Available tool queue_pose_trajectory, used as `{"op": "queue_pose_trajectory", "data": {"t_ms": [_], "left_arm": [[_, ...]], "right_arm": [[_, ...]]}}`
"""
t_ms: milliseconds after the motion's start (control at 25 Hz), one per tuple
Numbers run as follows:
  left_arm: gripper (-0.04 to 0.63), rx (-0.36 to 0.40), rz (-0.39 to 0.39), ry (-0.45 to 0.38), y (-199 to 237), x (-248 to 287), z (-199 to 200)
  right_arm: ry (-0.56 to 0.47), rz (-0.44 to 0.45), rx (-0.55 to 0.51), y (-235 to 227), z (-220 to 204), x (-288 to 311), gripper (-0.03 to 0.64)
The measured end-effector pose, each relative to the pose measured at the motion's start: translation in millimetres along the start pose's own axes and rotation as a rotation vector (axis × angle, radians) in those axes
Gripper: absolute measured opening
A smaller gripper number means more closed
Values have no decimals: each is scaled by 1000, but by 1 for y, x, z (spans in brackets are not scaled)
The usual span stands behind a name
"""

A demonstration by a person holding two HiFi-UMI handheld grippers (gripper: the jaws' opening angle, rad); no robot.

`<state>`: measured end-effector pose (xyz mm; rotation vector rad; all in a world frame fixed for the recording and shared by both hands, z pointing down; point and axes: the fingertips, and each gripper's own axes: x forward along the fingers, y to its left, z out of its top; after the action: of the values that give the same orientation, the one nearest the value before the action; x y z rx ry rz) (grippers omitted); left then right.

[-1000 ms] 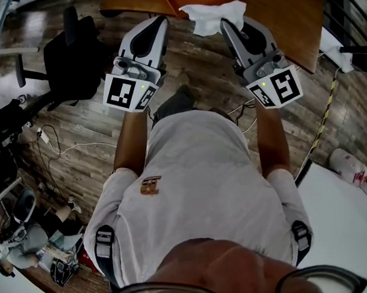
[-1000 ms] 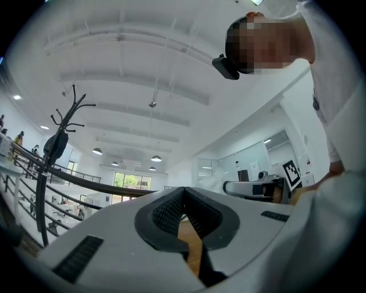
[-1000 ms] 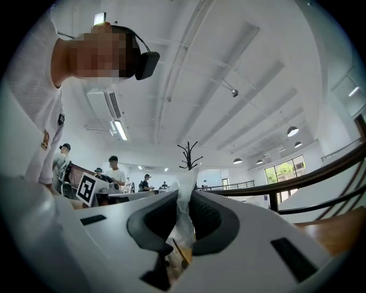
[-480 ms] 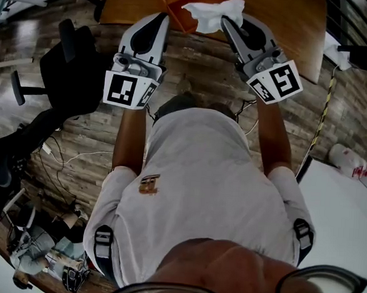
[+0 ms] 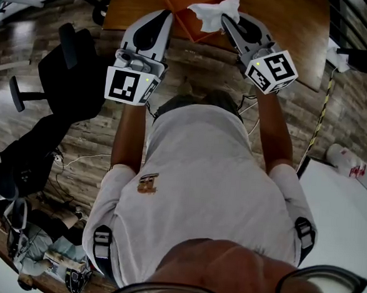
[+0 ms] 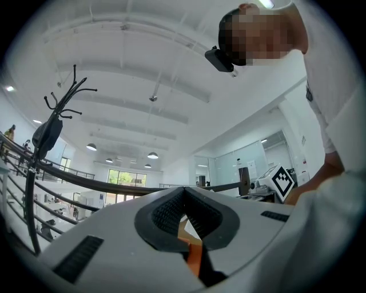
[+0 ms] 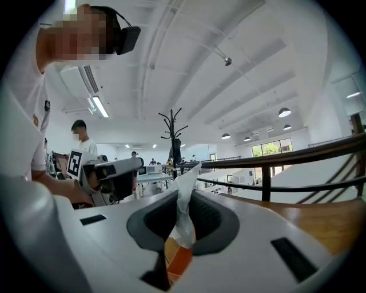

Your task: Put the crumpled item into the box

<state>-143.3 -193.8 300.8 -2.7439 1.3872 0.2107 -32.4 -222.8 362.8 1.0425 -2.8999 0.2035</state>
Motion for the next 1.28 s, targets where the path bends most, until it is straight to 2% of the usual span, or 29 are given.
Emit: {"op": "queue_pose_trajectory", "data": {"t_ms": [360, 600, 840, 1280], "left_arm": [[20, -16, 1, 12, 21, 16, -6], [20, -13, 30, 29, 19, 29, -17], [20, -15, 64, 41, 20, 38, -22], [20, -25, 89, 60, 18, 52, -38]], "right_arm": [[146, -44, 28, -33, -32, 32, 63], [227, -35, 37, -47, -53, 41, 63], [355, -62, 78, -67, -92, 49, 63], [567, -39, 113, -80, -145, 64, 63]]}}
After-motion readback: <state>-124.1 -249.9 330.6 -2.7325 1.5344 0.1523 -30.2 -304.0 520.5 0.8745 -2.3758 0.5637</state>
